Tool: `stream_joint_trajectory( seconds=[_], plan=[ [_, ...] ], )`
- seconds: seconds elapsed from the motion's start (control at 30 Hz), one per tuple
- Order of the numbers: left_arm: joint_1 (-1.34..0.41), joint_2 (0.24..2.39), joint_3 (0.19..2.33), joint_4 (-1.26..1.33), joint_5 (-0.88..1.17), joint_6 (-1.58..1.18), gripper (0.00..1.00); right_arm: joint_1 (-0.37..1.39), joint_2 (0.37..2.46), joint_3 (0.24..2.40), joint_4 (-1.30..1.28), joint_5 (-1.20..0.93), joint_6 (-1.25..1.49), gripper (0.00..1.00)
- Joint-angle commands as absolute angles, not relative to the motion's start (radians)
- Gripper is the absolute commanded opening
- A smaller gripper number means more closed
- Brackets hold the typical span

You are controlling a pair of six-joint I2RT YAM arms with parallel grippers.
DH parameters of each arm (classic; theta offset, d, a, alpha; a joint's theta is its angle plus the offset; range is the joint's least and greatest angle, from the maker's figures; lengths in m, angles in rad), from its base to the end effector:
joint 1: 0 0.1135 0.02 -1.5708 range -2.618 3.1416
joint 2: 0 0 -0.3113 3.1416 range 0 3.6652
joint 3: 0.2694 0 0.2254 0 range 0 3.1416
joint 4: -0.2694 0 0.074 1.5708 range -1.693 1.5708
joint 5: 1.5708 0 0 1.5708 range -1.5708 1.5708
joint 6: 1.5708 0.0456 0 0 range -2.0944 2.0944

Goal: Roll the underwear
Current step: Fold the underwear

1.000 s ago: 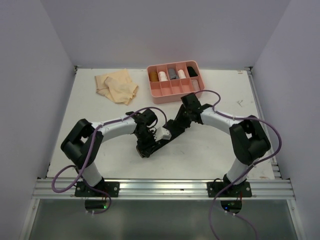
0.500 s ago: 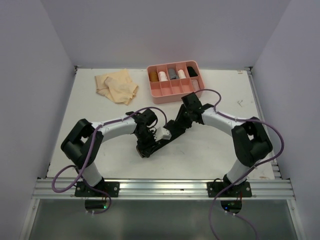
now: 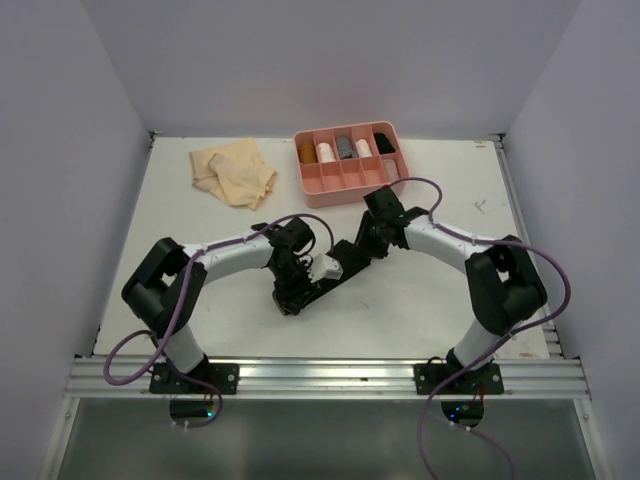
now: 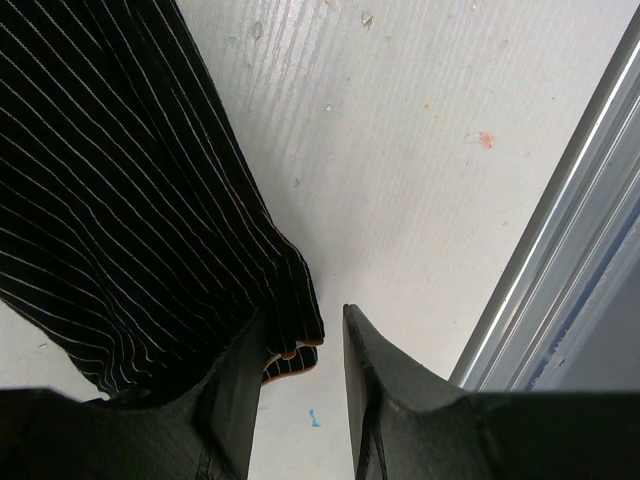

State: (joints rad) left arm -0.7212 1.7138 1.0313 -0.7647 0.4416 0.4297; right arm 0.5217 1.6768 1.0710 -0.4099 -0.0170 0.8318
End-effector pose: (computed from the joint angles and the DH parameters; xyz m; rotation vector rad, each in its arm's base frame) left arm 0.2012 -0.2028 0.2168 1.6711 2.4994 -0.6947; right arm 0.2846 0.1645 0.2470 0.4069 2.6450 0.4952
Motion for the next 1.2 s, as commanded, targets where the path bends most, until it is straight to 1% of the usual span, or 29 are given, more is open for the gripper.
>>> stream_joint_trajectory(
  seconds=[0.0, 0.17, 0.3, 0.57, 0.77, 0.97, 1.1, 1.17],
  plan=[
    [-0.730, 1.782, 0.976, -0.781, 0.410, 0.436, 0.41, 0.522, 1.706, 1.074, -0.448, 0.032, 0.805, 0.38],
    [-0.730, 1.782, 0.977, -0.782, 0.408, 0.437, 0.41, 0.522, 1.730, 1.062, -0.434, 0.015, 0.805, 0.37],
    [-0.730, 1.784, 0.974, -0.779, 0.408, 0.436, 0.41, 0.522, 1.733, 1.055, -0.410, 0.005, 0.811, 0.34],
    [-0.730, 1.786, 0.969, -0.776, 0.413, 0.434, 0.41, 0.523, 1.717, 1.080, -0.406, 0.003, 0.815, 0.33],
    [-0.730, 1.786, 0.969, -0.776, 0.416, 0.434, 0.41, 0.522, 1.707, 1.097, -0.405, 0.003, 0.819, 0.29],
    [-0.730, 1.787, 0.969, -0.776, 0.416, 0.434, 0.40, 0.522, 1.689, 1.108, -0.414, 0.003, 0.818, 0.15],
    [-0.730, 1.790, 0.968, -0.778, 0.416, 0.434, 0.40, 0.522, 1.657, 1.124, -0.442, 0.003, 0.819, 0.00],
    [-0.730, 1.792, 0.971, -0.778, 0.419, 0.434, 0.40, 0.522, 1.634, 1.134, -0.459, 0.003, 0.821, 0.00]
  ],
)
